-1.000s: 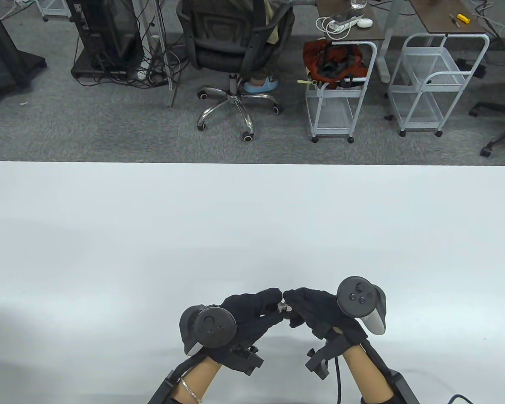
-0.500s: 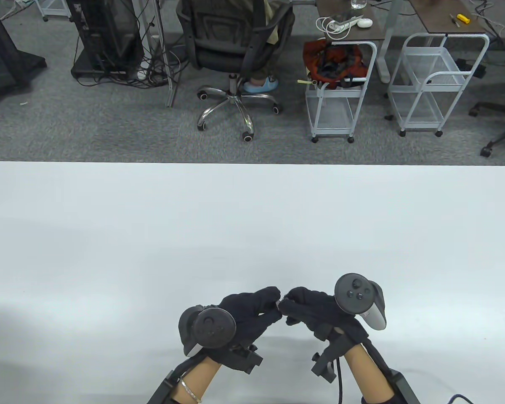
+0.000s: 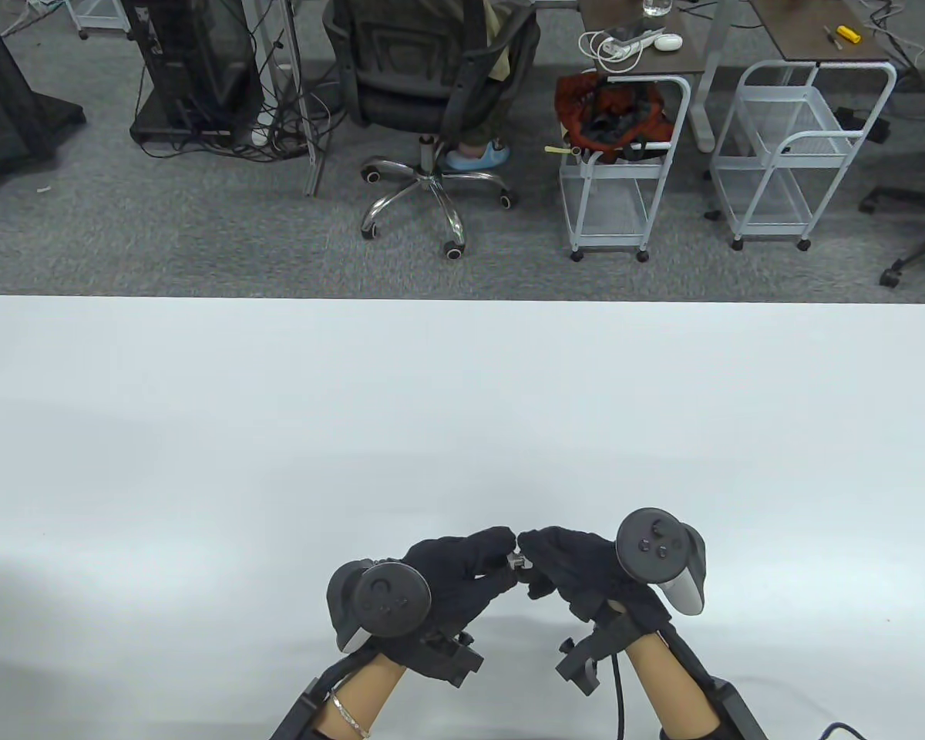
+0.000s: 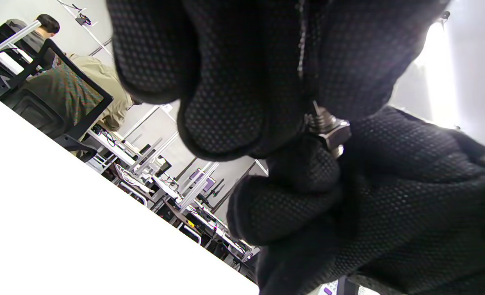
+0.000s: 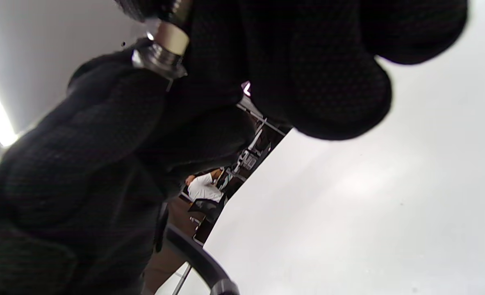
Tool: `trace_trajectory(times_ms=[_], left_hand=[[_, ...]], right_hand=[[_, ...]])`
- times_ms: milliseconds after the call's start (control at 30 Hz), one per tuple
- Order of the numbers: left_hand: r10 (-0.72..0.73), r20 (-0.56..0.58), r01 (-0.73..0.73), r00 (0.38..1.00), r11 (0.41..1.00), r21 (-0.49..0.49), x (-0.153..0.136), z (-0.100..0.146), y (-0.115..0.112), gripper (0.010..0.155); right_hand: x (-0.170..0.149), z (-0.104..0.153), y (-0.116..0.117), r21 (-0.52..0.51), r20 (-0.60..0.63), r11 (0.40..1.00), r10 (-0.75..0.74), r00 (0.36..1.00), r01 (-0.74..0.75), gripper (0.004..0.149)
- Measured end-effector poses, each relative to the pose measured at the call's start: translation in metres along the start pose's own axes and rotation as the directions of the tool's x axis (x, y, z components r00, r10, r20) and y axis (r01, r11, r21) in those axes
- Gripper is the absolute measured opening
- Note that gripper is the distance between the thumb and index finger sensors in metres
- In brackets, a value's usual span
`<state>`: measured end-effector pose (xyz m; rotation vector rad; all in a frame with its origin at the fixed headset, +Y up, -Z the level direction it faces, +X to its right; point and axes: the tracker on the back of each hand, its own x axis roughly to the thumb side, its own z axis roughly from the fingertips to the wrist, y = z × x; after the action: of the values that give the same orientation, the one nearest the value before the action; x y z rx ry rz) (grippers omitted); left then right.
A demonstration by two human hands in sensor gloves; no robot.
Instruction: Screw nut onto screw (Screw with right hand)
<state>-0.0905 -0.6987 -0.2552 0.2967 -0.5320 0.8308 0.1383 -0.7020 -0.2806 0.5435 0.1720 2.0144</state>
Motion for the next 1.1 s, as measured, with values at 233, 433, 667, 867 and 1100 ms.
trace_trajectory(times_ms=[233,433,667,867,1100], left_hand=[[-0.002,0.011,0.002,1.000,1.000,0.004,-0.0008,-0.0003,0.0020,0.045],[-0.011,-0.003,0.011,1.000,1.000,0.011,0.0004,0.0004,0.0026,0.045],[0.051,0.006,-0.051,0.999,0.999,-0.006,-0.0005,-0.0001,0.0021,0.044],[0.018,-0.004,-0.018,1.000,1.000,0.019,0.0002,0.0000,0.0042,0.044],[0.040,-0.015,-0.040,0.999,0.999,0.004,-0.0025,-0.0004,0.0023,0.045]], right_hand=[[0.0012,-0.0004,0.0009,-0.026,0.016,0.999,0.025,1.000,-0.024,0.047],[0.0026,-0.0006,0.0019,0.133,-0.008,0.991,0.004,1.000,-0.003,0.050],[0.0022,0.0013,0.0021,-0.043,0.020,0.999,0.003,1.000,-0.002,0.048],[0.0052,-0.0006,0.0010,0.025,0.053,0.997,0.072,0.996,-0.073,0.047],[0.0043,0.0012,0.0019,0.007,-0.004,1.000,0.007,1.000,-0.007,0.050]])
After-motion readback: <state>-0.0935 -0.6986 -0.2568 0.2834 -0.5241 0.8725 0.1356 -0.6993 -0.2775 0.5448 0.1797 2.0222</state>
